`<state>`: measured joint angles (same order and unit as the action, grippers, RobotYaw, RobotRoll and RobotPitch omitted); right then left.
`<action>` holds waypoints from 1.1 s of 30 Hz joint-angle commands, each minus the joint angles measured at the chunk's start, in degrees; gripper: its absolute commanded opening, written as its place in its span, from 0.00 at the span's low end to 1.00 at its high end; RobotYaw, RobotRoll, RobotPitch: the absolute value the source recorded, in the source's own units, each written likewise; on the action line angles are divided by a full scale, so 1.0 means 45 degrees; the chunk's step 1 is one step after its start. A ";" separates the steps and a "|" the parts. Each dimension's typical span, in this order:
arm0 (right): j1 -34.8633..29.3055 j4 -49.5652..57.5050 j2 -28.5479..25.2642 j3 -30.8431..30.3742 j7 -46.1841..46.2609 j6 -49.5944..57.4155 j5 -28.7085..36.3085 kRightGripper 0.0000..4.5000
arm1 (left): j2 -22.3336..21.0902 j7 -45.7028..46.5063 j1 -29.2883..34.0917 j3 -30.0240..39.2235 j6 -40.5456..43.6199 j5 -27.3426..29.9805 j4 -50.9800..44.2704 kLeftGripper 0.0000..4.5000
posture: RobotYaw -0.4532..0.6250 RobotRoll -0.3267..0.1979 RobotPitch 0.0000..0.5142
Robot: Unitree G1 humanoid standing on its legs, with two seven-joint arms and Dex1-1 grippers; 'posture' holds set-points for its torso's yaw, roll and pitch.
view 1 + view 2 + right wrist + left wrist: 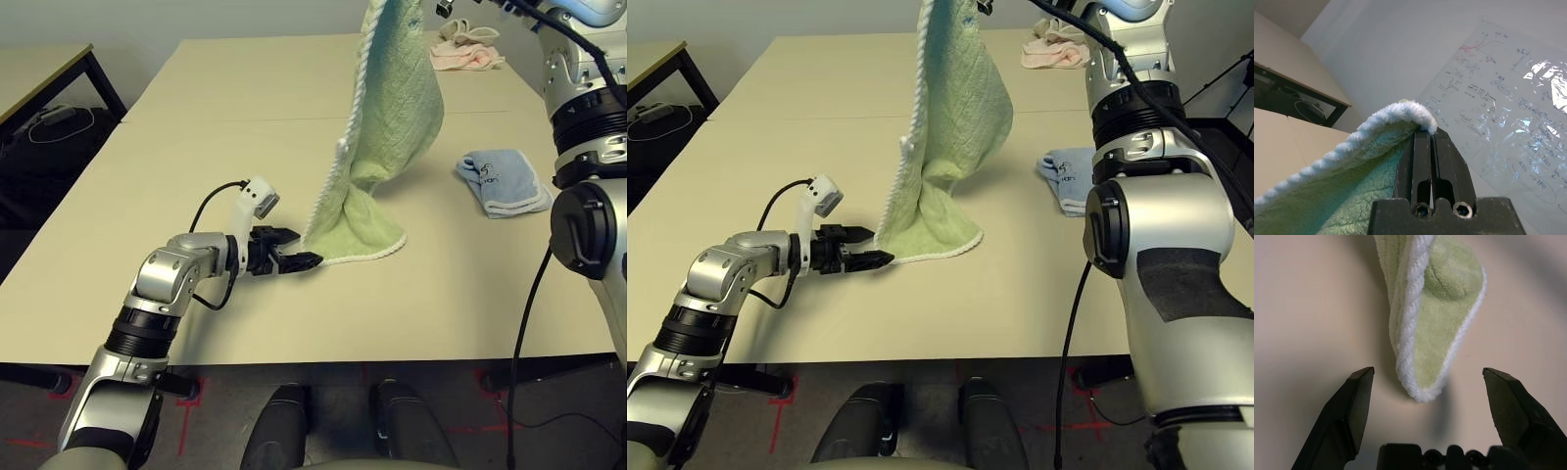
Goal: Fold the towel and set it aside.
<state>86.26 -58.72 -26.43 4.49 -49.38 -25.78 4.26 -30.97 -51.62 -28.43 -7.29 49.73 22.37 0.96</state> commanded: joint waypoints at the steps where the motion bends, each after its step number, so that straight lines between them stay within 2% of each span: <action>1: -0.0100 0.0179 -0.0038 -0.0054 -0.0148 0.0041 0.0047 0.00 | -0.0068 0.0094 0.0062 -0.0026 0.0160 0.0031 -0.0027 0.96 | 0.52 0.62 0.15; 3: -0.0087 0.0194 -0.0039 -0.0048 -0.0155 0.0049 0.0055 0.00 | -0.0087 0.0119 0.0092 -0.0054 0.0160 0.0000 0.0014 0.88 | 0.52 0.62 0.15; 13: -0.0048 0.0187 -0.0070 -0.0032 -0.0133 0.0030 0.0048 0.00 | 0.0034 0.0298 0.0228 -0.0252 0.0326 0.0002 0.0146 0.01 | 0.52 0.62 0.15; 19: -0.0045 0.0190 -0.0116 -0.0018 -0.0116 0.0016 0.0043 0.00 | 0.0351 0.0416 0.0217 -0.0247 0.0630 0.0077 0.0337 0.00 | 0.52 0.62 0.15; 23: -0.0056 0.0174 -0.0172 -0.0003 -0.0108 0.0015 0.0040 0.00 | 0.0225 0.0305 0.0196 -0.0418 0.0639 -0.0078 0.0437 0.00 | 0.51 0.62 0.15; 33: -0.0899 -0.0238 -0.1289 0.0131 0.0223 0.0117 -0.0165 0.00 | -0.1713 -0.0108 -0.0754 0.0049 -0.0043 -0.0542 0.0809 0.00 | 0.52 0.62 0.15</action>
<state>83.65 -58.85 -30.83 4.63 -49.10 -25.66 3.83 -37.29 -51.62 -31.03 -7.97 50.33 20.68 3.89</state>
